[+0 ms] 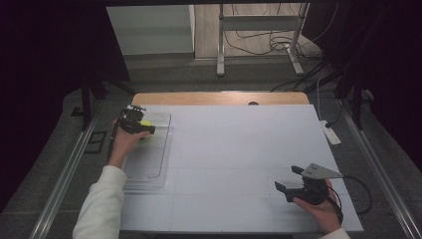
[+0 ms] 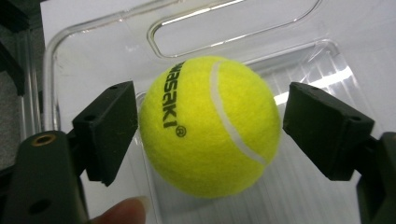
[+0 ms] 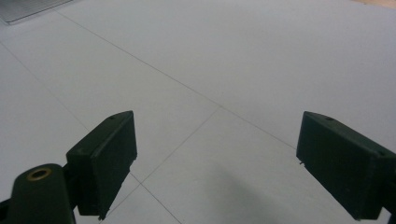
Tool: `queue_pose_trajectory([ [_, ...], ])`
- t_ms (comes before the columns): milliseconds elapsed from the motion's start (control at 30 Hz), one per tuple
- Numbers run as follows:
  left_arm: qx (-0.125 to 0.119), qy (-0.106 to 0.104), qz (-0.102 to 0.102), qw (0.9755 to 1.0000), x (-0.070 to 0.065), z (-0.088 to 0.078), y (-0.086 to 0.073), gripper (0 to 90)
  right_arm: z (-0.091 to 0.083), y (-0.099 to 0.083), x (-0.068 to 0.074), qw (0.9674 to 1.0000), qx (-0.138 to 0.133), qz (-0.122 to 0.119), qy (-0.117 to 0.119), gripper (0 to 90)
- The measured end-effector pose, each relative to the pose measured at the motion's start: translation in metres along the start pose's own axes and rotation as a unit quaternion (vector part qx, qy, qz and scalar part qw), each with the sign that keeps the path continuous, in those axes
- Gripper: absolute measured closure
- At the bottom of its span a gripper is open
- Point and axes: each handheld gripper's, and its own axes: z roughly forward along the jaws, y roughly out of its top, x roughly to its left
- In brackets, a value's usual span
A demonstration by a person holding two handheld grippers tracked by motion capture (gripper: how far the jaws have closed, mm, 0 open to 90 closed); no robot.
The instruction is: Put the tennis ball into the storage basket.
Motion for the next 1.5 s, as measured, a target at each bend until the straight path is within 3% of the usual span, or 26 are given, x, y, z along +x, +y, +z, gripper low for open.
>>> queue_pose_trajectory([
  [567,-0.066,-0.031,-0.012,0.9973,0.004,-0.029,-0.014,15.9,0.001,-0.001,-0.001,1.0000,0.000,0.004,0.001,12.8],
  [967,-0.101,-0.048,0.004,0.9937,0.001,-0.050,-0.035,15.6,0.000,-0.004,-0.006,0.9999,-0.001,0.016,0.003,12.8],
  [1333,-0.133,-0.076,0.002,0.9882,-0.010,-0.070,-0.053,14.2,0.004,-0.002,-0.005,0.9999,0.003,0.011,0.004,12.8],
  [1500,-0.159,-0.098,0.000,0.9825,-0.016,-0.087,-0.064,14.4,0.003,0.000,-0.002,1.0000,0.003,0.008,0.001,12.8],
])
